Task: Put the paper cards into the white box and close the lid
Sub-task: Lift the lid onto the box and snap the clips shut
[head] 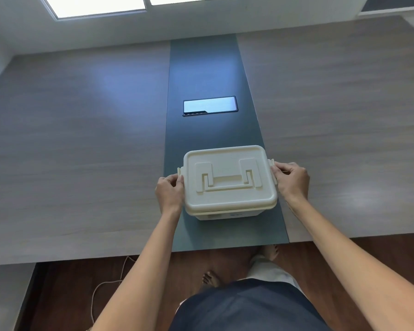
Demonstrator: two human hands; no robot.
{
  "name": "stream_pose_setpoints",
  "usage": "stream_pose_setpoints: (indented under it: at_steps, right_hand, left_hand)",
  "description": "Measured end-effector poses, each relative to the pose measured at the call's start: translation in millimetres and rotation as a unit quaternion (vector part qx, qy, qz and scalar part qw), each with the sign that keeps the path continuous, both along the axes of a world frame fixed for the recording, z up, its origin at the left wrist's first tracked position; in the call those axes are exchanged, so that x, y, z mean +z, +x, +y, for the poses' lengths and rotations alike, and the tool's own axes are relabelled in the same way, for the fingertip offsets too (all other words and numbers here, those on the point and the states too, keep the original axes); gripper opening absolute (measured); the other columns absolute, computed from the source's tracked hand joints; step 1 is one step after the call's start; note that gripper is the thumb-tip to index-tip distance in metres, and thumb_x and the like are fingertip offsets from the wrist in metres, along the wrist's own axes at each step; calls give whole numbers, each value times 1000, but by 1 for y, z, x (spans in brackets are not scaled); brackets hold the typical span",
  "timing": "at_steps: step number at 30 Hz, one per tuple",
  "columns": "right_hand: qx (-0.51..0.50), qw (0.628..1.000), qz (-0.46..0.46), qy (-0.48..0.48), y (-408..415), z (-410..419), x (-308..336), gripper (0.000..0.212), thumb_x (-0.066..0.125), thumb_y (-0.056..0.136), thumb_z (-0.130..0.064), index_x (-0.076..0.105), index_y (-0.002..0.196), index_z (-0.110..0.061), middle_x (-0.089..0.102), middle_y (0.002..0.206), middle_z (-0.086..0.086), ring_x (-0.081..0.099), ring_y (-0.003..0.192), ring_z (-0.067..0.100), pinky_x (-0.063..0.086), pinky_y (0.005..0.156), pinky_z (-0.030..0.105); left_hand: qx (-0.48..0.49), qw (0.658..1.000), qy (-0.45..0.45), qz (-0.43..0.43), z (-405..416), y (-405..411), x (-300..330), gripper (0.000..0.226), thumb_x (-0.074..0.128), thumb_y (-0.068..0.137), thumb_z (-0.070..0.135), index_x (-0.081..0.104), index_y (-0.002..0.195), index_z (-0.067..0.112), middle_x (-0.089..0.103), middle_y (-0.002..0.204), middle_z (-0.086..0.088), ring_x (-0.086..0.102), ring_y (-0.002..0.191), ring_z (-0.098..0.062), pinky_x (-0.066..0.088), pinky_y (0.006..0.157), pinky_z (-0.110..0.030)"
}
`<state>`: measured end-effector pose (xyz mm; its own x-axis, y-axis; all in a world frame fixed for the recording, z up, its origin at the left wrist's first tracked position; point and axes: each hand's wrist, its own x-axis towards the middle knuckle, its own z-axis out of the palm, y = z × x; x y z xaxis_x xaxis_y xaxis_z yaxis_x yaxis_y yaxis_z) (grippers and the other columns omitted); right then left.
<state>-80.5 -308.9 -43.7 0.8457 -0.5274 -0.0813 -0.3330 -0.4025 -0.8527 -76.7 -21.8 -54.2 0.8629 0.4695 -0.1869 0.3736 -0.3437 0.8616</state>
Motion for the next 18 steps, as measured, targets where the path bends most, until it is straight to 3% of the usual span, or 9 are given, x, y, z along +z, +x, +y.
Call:
stream_pose_setpoints:
  at_steps: [3,5,9,11,14,18]
  right_hand:
    - [-9,998,-10,62,-4,3,-3,28,71,89,-20,72,114,-6,71,104,1,67,90,12,49,72,13]
    - [-21,984,-14,174,-6,2,-7,33,72,89,-18,69,120,-5,72,106,-1,69,90,6,53,68,9]
    - [-42,942,-4,334,-1,-5,-8,36,72,88,-8,66,122,0,73,110,6,72,92,12,59,69,19]
    - [-34,927,4,373,2,-8,-10,34,69,88,-1,65,122,1,73,112,9,72,96,18,61,75,25]
    - [-13,926,10,378,4,-12,-14,35,66,89,2,64,125,2,70,120,13,70,105,22,60,85,29]
    - [2,958,8,287,5,-8,-15,37,66,91,-3,62,127,0,69,120,6,69,96,9,58,77,18]
  left_hand:
    - [4,1000,3,-4,-2,1,-1,10,63,93,22,71,92,15,69,100,-8,66,88,-20,54,85,-36]
    - [4,1000,-17,9,0,3,-2,12,63,93,23,70,92,13,71,97,-7,68,87,-21,56,84,-38]
    - [4,987,-155,41,10,5,-4,18,64,94,19,70,105,7,73,97,-4,68,82,-13,54,72,-24]
    - [0,973,-225,55,16,5,-6,21,65,93,14,69,111,4,73,104,-8,68,88,-16,55,79,-28]
    - [-8,957,-284,63,20,4,-4,22,64,93,5,68,114,3,73,107,-10,69,95,-22,55,89,-37]
    - [-36,966,-252,47,17,4,-1,18,62,94,5,70,110,5,74,101,-7,69,88,-18,56,82,-34]
